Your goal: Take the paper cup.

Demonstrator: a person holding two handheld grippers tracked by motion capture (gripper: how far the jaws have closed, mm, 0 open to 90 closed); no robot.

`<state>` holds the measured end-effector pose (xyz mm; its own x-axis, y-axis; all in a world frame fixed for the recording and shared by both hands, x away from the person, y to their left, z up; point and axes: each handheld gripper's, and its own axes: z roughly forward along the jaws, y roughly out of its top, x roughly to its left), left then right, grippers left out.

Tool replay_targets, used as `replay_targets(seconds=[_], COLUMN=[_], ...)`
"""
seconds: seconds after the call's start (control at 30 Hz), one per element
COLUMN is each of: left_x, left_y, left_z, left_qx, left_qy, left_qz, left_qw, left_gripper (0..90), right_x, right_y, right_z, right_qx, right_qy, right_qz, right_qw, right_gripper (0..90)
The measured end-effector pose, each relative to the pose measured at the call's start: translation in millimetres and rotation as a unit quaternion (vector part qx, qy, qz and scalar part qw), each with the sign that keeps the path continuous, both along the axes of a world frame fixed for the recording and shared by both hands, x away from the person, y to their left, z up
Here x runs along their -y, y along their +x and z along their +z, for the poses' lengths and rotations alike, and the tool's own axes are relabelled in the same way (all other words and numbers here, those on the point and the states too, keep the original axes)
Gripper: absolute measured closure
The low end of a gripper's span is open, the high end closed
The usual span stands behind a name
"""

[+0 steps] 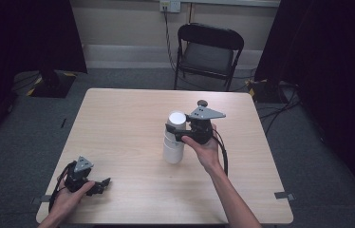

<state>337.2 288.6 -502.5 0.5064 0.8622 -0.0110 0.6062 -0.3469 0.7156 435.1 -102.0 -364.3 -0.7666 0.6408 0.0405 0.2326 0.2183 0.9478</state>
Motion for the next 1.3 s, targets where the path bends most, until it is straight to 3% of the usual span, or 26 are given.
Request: replay_targets(seconds=[0.73, 1.0, 1.3], left_x=[1.0, 0.6, -5.1], left_y=[0.7, 0.7, 0.8], left_z=[0.0, 0.8, 3.3], left_qx=[0.000, 0.001, 0.008], left_qy=[0.000, 0.003, -0.005], left_qz=[0.002, 0.005, 0.022], left_qw=[1.0000, 1.0000, 0.9997], left_gripper=[0.0, 0.3, 15.8], right_x=[1.3, 7.4, 18.4], right_y=[-5.9, -9.3, -18.9], right_z=[30.4, 40.5, 50.1], right_qx=[0.019, 0.031, 0.041], right_qy=[0.022, 0.031, 0.037], right_qz=[-0.004, -0.017, -0.019], right_qw=[0.9996, 0.9989, 0.9983], right_gripper=[34.0, 34.3, 34.5])
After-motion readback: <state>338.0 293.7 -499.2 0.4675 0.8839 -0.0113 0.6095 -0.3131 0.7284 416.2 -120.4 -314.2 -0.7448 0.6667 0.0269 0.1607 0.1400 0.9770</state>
